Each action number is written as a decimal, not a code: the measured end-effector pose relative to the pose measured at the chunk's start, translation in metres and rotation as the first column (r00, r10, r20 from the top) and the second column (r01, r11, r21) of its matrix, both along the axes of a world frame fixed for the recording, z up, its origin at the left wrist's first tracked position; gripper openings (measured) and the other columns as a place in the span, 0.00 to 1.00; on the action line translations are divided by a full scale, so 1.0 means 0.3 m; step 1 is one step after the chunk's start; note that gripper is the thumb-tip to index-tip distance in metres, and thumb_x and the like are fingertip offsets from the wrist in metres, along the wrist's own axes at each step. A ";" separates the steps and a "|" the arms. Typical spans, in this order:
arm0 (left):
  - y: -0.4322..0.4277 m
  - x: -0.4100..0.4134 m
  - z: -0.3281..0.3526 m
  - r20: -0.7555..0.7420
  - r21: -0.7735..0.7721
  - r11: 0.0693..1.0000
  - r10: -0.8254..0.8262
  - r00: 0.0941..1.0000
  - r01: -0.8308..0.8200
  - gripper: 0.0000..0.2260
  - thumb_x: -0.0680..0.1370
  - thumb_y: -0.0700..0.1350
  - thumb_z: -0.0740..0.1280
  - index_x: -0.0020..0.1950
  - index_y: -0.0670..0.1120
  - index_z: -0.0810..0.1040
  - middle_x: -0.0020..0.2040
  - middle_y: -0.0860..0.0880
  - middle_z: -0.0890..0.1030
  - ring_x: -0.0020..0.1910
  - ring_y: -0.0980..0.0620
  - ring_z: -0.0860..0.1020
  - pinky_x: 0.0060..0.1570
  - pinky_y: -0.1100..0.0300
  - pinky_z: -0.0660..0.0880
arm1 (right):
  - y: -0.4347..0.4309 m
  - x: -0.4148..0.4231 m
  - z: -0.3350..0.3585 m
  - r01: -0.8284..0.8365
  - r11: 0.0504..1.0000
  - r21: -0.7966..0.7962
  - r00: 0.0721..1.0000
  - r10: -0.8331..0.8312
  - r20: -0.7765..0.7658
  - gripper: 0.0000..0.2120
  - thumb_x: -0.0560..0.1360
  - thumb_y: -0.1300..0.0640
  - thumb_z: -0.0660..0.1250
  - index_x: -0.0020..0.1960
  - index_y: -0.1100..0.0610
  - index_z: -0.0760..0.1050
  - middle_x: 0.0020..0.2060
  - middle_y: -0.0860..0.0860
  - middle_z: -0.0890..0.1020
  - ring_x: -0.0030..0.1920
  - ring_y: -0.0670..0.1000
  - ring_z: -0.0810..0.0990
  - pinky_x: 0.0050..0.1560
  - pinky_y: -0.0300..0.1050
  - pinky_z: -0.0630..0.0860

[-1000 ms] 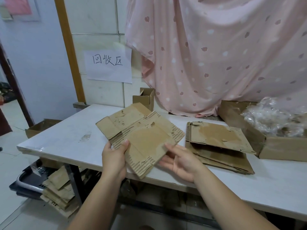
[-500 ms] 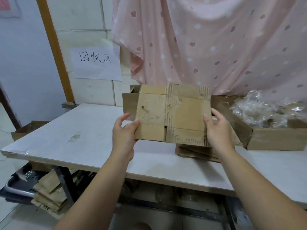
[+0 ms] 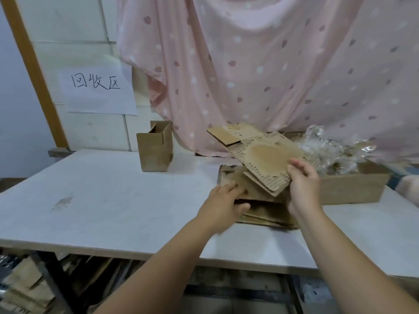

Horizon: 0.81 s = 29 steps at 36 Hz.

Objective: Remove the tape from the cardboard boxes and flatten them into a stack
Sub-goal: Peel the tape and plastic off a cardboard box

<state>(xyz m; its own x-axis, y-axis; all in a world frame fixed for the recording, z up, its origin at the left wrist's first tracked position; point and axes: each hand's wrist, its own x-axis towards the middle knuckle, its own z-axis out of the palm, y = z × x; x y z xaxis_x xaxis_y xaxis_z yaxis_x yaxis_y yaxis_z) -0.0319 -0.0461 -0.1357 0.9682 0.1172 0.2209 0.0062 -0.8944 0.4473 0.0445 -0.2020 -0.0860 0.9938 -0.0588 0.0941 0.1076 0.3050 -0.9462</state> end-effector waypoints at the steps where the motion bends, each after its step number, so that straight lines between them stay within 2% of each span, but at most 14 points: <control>1: 0.001 0.008 -0.024 -0.017 0.002 1.000 0.008 1.000 -0.008 0.21 0.78 0.57 0.60 0.70 0.53 0.69 0.71 0.51 0.67 0.69 0.44 0.65 0.68 0.50 0.64 | 0.008 -0.006 -0.005 -0.041 0.999 0.014 0.999 0.041 -0.001 0.11 0.77 0.65 0.63 0.48 0.51 0.78 0.53 0.54 0.80 0.50 0.53 0.81 0.45 0.45 0.79; 5: -0.003 0.004 -0.102 0.024 0.043 0.998 0.043 0.999 -0.044 0.18 0.78 0.55 0.61 0.66 0.53 0.74 0.66 0.52 0.71 0.62 0.45 0.70 0.62 0.52 0.71 | 0.044 -0.026 -0.057 -0.138 0.983 -0.118 0.990 0.139 -0.002 0.11 0.69 0.59 0.68 0.49 0.49 0.80 0.58 0.54 0.79 0.56 0.53 0.80 0.59 0.54 0.76; 7: 0.004 0.002 -0.139 0.026 0.023 0.998 0.057 0.998 -0.058 0.20 0.78 0.56 0.61 0.69 0.55 0.70 0.69 0.51 0.67 0.64 0.46 0.68 0.65 0.53 0.68 | 0.062 -0.033 -0.090 -0.200 0.957 -0.208 0.980 0.197 -0.035 0.19 0.68 0.57 0.69 0.59 0.51 0.78 0.60 0.53 0.79 0.59 0.52 0.78 0.62 0.55 0.74; 9: 0.006 -0.002 -0.157 0.049 -0.058 0.997 0.059 0.997 -0.057 0.23 0.76 0.56 0.63 0.71 0.55 0.68 0.70 0.52 0.68 0.64 0.48 0.70 0.65 0.56 0.69 | 0.075 -0.035 -0.127 -0.244 0.916 -0.318 0.970 0.226 -0.091 0.28 0.70 0.56 0.71 0.69 0.56 0.71 0.66 0.54 0.75 0.63 0.53 0.75 0.65 0.54 0.72; 12: 0.008 -0.012 -0.148 0.077 -0.254 0.964 0.107 0.991 -0.085 0.25 0.74 0.51 0.69 0.69 0.51 0.68 0.63 0.55 0.76 0.60 0.54 0.75 0.58 0.64 0.72 | 0.078 -0.041 -0.178 -0.246 0.788 -0.564 0.968 0.226 -0.105 0.36 0.71 0.50 0.73 0.74 0.55 0.63 0.71 0.52 0.68 0.67 0.54 0.72 0.67 0.54 0.70; 13: 0.006 -0.018 -0.141 0.066 -0.298 0.950 0.122 0.990 -0.097 0.25 0.74 0.50 0.70 0.68 0.49 0.67 0.61 0.55 0.77 0.59 0.55 0.76 0.56 0.65 0.73 | 0.077 -0.044 -0.190 -0.237 0.747 -0.620 0.969 0.223 -0.102 0.37 0.71 0.47 0.72 0.75 0.54 0.61 0.71 0.52 0.68 0.64 0.54 0.75 0.63 0.52 0.73; 14: 0.003 -0.024 -0.136 0.058 -0.341 0.934 0.135 0.989 -0.108 0.25 0.74 0.49 0.70 0.67 0.48 0.65 0.61 0.55 0.77 0.57 0.55 0.76 0.54 0.65 0.73 | 0.077 -0.043 -0.202 -0.226 0.721 -0.655 0.971 0.216 -0.097 0.38 0.71 0.45 0.71 0.76 0.53 0.59 0.69 0.53 0.70 0.57 0.52 0.79 0.53 0.48 0.78; 15: 0.003 -0.030 -0.135 0.044 -0.389 0.914 0.146 0.988 -0.118 0.25 0.73 0.50 0.71 0.65 0.49 0.63 0.60 0.54 0.77 0.56 0.56 0.76 0.51 0.66 0.72 | 0.076 -0.045 -0.206 -0.210 0.690 -0.692 0.975 0.200 -0.096 0.39 0.72 0.43 0.70 0.76 0.52 0.57 0.67 0.54 0.72 0.48 0.50 0.82 0.42 0.43 0.79; 16: 0.003 -0.032 -0.137 0.043 -0.431 0.895 0.150 0.988 -0.118 0.26 0.73 0.51 0.71 0.64 0.49 0.61 0.61 0.54 0.77 0.56 0.56 0.76 0.50 0.67 0.71 | 0.076 -0.045 -0.208 -0.184 0.653 -0.735 0.980 0.175 -0.091 0.39 0.72 0.41 0.69 0.77 0.51 0.56 0.66 0.55 0.74 0.45 0.50 0.82 0.35 0.42 0.78; 20: 0.012 -0.037 -0.134 0.056 -0.492 0.866 0.139 0.989 -0.094 0.36 0.73 0.58 0.68 0.73 0.53 0.51 0.67 0.54 0.73 0.62 0.55 0.73 0.54 0.64 0.69 | 0.089 -0.040 -0.207 -0.078 0.488 -0.869 0.994 0.104 -0.031 0.43 0.69 0.32 0.64 0.76 0.51 0.56 0.61 0.54 0.78 0.55 0.56 0.80 0.47 0.58 0.80; 23: 0.004 -0.047 -0.115 0.087 -0.459 0.885 0.126 0.988 -0.072 0.35 0.77 0.57 0.63 0.77 0.53 0.46 0.61 0.58 0.73 0.55 0.57 0.75 0.50 0.65 0.69 | 0.102 -0.057 -0.188 -0.025 0.305 -0.952 0.993 0.116 0.011 0.41 0.71 0.30 0.59 0.74 0.55 0.58 0.59 0.54 0.79 0.53 0.57 0.80 0.45 0.56 0.81; 25: 0.001 -0.051 -0.111 0.118 -0.364 0.929 0.114 0.986 -0.064 0.27 0.80 0.55 0.59 0.76 0.55 0.53 0.56 0.59 0.72 0.51 0.58 0.74 0.48 0.66 0.68 | 0.104 -0.067 -0.183 0.013 0.151 -0.988 0.992 0.125 0.032 0.39 0.72 0.29 0.55 0.70 0.57 0.63 0.50 0.54 0.81 0.47 0.56 0.81 0.42 0.52 0.80; 26: 0.003 -0.051 -0.113 0.130 -0.329 0.942 0.115 0.985 -0.067 0.22 0.81 0.54 0.57 0.74 0.55 0.60 0.57 0.58 0.72 0.52 0.58 0.74 0.49 0.67 0.67 | 0.103 -0.073 -0.181 0.015 0.064 -0.998 0.990 0.138 0.024 0.38 0.73 0.29 0.54 0.67 0.58 0.65 0.48 0.54 0.81 0.46 0.55 0.81 0.41 0.50 0.79; 29: 0.009 -0.045 -0.131 0.110 -0.319 0.942 0.145 0.983 -0.103 0.13 0.81 0.51 0.57 0.64 0.54 0.74 0.63 0.51 0.67 0.58 0.54 0.73 0.53 0.67 0.67 | 0.097 -0.088 -0.174 0.011 -0.133 -0.991 0.985 0.173 -0.012 0.36 0.75 0.30 0.52 0.66 0.59 0.67 0.49 0.55 0.80 0.49 0.56 0.79 0.39 0.46 0.72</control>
